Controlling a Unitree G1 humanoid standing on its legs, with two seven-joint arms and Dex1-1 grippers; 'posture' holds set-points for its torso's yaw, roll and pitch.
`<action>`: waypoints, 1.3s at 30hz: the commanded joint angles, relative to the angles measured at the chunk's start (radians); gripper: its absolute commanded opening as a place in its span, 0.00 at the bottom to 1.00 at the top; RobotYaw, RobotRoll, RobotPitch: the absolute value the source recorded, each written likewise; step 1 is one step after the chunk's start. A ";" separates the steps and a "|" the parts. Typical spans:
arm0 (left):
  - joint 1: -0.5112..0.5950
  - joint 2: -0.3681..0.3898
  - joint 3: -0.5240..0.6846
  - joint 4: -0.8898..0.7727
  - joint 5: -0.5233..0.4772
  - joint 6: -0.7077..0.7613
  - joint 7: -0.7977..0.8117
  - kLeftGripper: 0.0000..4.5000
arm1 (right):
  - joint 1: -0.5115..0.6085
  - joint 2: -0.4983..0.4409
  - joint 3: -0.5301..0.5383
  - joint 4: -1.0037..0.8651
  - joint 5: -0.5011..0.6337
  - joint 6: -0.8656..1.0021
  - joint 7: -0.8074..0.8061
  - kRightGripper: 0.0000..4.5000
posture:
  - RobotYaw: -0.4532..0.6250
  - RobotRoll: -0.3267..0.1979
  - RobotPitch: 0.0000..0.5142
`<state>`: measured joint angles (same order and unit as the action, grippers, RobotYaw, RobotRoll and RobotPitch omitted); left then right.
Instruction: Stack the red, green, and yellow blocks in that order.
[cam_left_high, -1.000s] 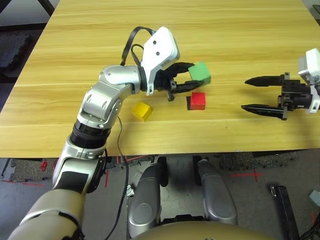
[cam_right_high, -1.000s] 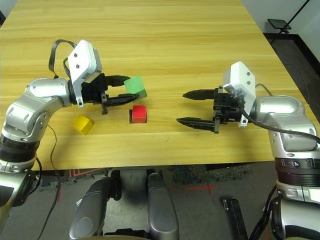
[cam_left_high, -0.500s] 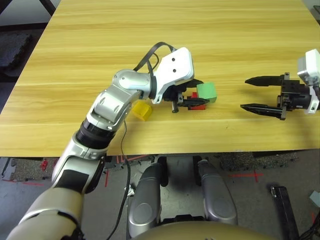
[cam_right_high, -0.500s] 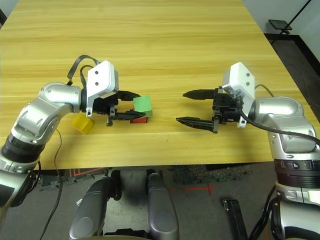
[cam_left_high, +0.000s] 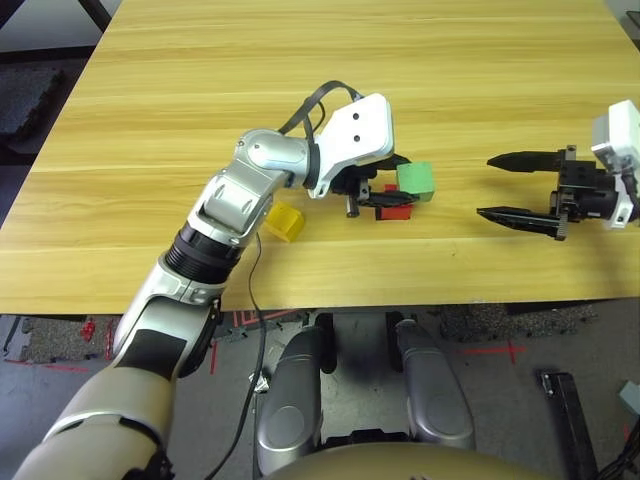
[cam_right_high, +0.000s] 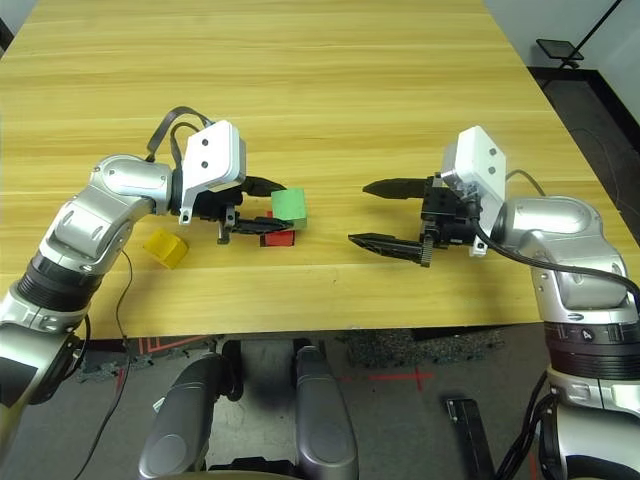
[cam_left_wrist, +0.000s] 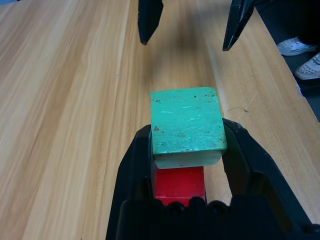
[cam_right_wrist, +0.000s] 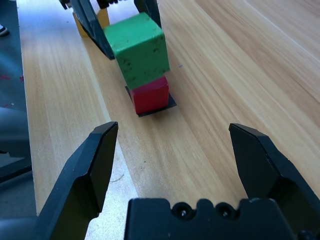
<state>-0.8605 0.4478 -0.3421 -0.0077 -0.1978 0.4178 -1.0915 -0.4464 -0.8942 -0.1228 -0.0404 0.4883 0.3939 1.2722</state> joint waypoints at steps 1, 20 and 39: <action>0.005 -0.012 -0.021 0.018 0.014 -0.024 -0.016 0.45 | 0.022 -0.001 -0.007 -0.019 0.012 -0.001 0.000 1.00 | 0.57 0.75 0.57; -0.010 -0.013 -0.001 0.099 0.051 -0.084 -0.031 0.45 | 0.002 0.021 0.011 -0.008 0.006 -0.004 -0.013 1.00 | 0.58 0.75 0.59; 0.001 -0.015 0.002 0.084 0.045 -0.068 -0.039 0.45 | -0.011 0.031 0.026 0.026 -0.005 -0.024 -0.009 1.00 | 0.58 0.74 0.59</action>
<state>-0.8677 0.4359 -0.3330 0.0984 -0.1489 0.3396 -1.1194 -0.4587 -0.8687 -0.1040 -0.0191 0.4896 0.3824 1.2596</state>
